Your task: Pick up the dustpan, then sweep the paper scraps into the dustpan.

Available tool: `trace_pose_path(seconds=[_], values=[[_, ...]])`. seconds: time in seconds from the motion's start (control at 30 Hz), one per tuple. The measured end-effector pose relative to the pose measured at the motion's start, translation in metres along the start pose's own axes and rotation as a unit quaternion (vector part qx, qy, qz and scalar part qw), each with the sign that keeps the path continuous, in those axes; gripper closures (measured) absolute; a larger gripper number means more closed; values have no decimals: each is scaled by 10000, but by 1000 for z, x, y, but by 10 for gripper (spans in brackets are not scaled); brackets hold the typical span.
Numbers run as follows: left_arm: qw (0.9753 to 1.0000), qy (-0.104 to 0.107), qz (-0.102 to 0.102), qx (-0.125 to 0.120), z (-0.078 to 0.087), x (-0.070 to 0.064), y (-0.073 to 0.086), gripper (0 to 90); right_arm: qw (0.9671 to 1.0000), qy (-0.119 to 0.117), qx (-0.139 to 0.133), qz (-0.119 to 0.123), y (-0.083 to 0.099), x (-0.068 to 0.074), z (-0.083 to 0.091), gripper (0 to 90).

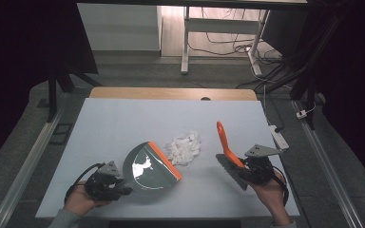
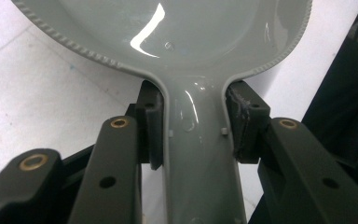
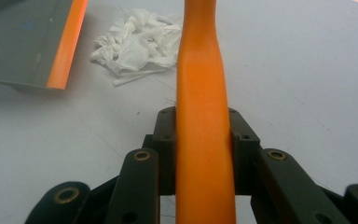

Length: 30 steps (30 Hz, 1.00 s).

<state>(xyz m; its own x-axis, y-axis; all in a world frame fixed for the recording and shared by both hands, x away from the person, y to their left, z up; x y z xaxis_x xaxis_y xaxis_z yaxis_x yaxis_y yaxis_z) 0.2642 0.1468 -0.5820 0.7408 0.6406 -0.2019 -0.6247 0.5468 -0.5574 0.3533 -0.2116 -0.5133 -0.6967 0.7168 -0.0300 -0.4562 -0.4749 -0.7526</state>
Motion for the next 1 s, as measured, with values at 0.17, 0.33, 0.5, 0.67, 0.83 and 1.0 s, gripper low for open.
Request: trace_pose_path(seconds=[0.17,0.33,0.5,0.67,0.83,1.0], values=[[9999,22,9,149,-2,2,5,618,10000,11,4,6,0,-1,0,703],[9997,53,64,223,-3,3,7,618,10000,5,2,-2,0,0,0,703],[9996,129,76,255,-7,2,7,618,10000,12,-8,-6,0,0,0,703],[9995,148,112,257,-8,3,6,618,10000,24,-15,-5,-1,0,-1,703],[9995,157,126,244,-9,2,6,618,10000,6,-52,-25,-2,1,-1,703],[9994,202,111,247,-9,3,6,618,10000,-12,-80,-49,-6,2,-6,704]])
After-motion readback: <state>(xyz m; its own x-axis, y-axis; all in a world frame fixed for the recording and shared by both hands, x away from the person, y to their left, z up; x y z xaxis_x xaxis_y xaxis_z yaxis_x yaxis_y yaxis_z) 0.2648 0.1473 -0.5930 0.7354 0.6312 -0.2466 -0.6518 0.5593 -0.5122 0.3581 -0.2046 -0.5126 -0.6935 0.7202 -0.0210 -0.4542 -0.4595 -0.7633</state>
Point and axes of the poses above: each handheld gripper's, and its own axes: z roughly backward along the jaws, y roughly out of its underside, x roughly to its left, the point moved 10 cm from there along -z, roughly forward along the jaws, and after that the axes turned 2 degrees about z, right-handed, at the moved point
